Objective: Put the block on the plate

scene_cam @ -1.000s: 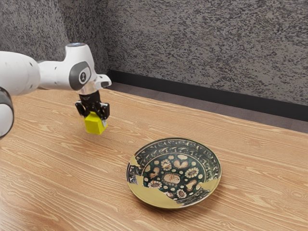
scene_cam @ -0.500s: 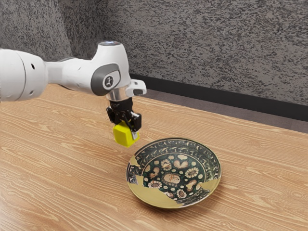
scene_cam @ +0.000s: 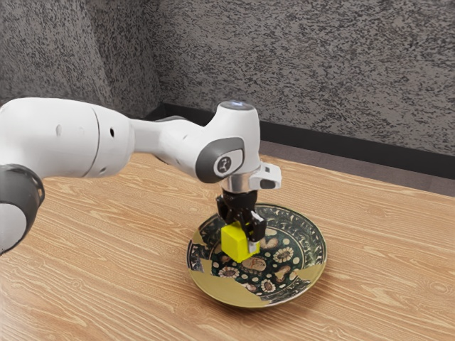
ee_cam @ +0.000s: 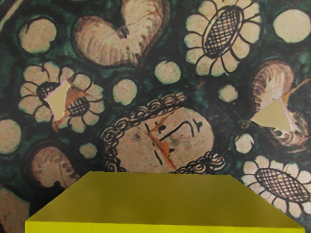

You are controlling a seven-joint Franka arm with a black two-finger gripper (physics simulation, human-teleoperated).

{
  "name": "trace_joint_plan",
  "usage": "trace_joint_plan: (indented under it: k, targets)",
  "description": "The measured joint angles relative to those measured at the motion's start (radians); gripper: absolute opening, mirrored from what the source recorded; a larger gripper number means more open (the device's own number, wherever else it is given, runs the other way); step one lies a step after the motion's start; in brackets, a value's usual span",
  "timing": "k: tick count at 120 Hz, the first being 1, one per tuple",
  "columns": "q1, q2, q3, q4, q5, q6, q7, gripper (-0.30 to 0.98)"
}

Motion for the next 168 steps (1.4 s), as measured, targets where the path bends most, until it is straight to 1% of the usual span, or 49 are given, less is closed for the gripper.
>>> trace_joint_plan:
  k: [13, 35, 53, 63, 75, 81, 97, 115, 132, 150, 168]
  targets:
    - [0.000, 0.035, -0.016, 0.005, -0.003, 0.019, -0.002, 0.39]
    - [-0.001, 0.037, -0.020, 0.005, -0.010, 0.039, -0.001, 0.55]
    - [-0.001, -0.006, -0.018, 0.002, -0.009, 0.042, 0.000, 0.62]
    - [0.011, -0.042, -0.012, 0.004, -0.004, 0.020, 0.002, 0.64]
    - [0.056, -0.088, -0.006, 0.006, 0.003, -0.028, 0.006, 0.66]
    - [0.086, -0.114, -0.004, 0.013, 0.019, -0.053, 0.010, 0.66]
    - [0.167, -0.158, 0.008, 0.091, 0.069, -0.139, 0.020, 0.67]
    - [0.257, -0.168, 0.018, 0.213, 0.121, -0.257, 0.036, 0.68]
    - [0.281, -0.187, 0.060, 0.262, 0.139, -0.323, 0.064, 0.68]
    - [0.281, -0.259, 0.064, 0.252, 0.146, -0.358, 0.090, 0.68]
    - [0.281, -0.275, 0.064, 0.250, 0.148, -0.374, 0.111, 0.69]
